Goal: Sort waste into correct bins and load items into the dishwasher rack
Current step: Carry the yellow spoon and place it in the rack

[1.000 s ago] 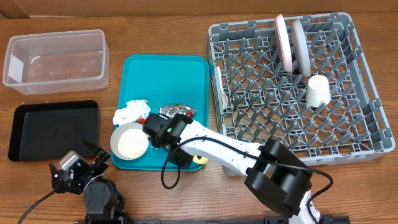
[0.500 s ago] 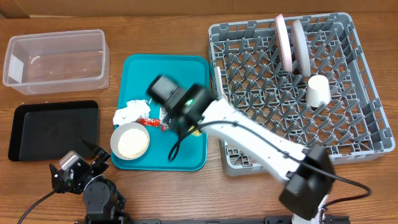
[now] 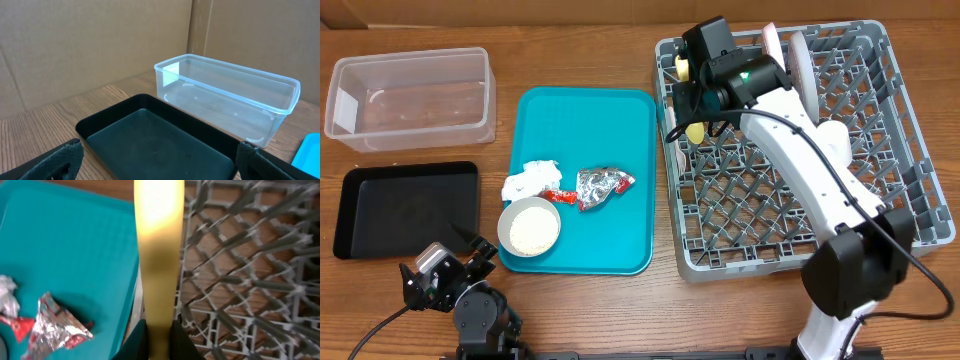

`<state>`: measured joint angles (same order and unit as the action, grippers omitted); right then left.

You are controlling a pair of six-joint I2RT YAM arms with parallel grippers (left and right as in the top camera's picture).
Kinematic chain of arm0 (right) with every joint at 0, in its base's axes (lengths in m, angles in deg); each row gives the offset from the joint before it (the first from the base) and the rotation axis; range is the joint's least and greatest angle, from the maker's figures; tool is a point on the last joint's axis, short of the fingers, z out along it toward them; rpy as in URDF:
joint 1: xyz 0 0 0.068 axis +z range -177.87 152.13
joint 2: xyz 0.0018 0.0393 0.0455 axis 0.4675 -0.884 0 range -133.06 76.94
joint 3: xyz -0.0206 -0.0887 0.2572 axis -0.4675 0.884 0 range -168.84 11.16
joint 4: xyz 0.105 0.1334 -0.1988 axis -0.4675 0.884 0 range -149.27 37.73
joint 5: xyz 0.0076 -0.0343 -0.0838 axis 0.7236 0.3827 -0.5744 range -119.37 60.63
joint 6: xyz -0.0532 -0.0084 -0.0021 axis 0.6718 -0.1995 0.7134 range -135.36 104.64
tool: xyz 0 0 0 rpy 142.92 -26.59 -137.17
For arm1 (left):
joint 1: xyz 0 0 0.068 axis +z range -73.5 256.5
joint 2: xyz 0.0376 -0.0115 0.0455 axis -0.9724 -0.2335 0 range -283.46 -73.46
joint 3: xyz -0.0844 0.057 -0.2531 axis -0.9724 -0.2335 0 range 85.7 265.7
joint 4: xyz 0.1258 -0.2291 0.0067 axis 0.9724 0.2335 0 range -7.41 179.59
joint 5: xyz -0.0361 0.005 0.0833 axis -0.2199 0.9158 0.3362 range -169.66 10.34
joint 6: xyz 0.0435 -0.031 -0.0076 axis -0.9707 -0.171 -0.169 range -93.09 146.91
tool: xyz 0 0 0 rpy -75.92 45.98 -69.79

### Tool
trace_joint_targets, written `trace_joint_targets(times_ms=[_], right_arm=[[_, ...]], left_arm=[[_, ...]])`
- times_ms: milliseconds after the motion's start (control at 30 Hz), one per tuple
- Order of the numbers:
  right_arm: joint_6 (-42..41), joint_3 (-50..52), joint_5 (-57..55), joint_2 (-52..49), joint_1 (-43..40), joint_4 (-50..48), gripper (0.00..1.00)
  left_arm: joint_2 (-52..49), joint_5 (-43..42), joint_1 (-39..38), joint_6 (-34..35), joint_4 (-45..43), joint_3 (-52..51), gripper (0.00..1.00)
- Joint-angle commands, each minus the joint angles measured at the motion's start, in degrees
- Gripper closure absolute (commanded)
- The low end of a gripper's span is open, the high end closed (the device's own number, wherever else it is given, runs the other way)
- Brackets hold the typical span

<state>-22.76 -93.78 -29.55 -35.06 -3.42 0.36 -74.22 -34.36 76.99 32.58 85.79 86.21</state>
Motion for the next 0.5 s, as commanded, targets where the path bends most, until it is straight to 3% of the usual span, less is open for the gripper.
trace_joint_targets(times_ms=[0, 67, 100, 167, 233, 467], right_arm=[[3.41, -1.14, 4.52, -4.63, 0.74, 0.48, 0.91], [3.39, -1.14, 4.42, -6.16, 0.83, 0.87, 0.87], [3.39, -1.14, 4.35, -6.62, 0.83, 0.9, 0.76], [3.34, -1.2, 2.99, -6.62, 0.79, 0.68, 0.42], [3.34, -1.33, 2.19, -5.49, 0.76, 0.7, 0.28], [2.69, -1.33, 3.39, 5.35, 0.76, 2.38, 0.28]], left_arm=[[0.42, 0.94, 0.35, 0.76, -0.02, -0.24, 0.0], [0.42, 0.94, 0.35, 0.79, -0.02, -0.24, 0.0], [0.42, 0.94, 0.35, 0.79, -0.02, -0.24, 0.0], [0.42, 0.94, 0.35, 0.79, -0.02, -0.24, 0.0], [0.42, 0.94, 0.35, 0.79, -0.02, -0.24, 0.0], [0.42, 0.94, 0.35, 0.79, -0.02, -0.24, 0.0]])
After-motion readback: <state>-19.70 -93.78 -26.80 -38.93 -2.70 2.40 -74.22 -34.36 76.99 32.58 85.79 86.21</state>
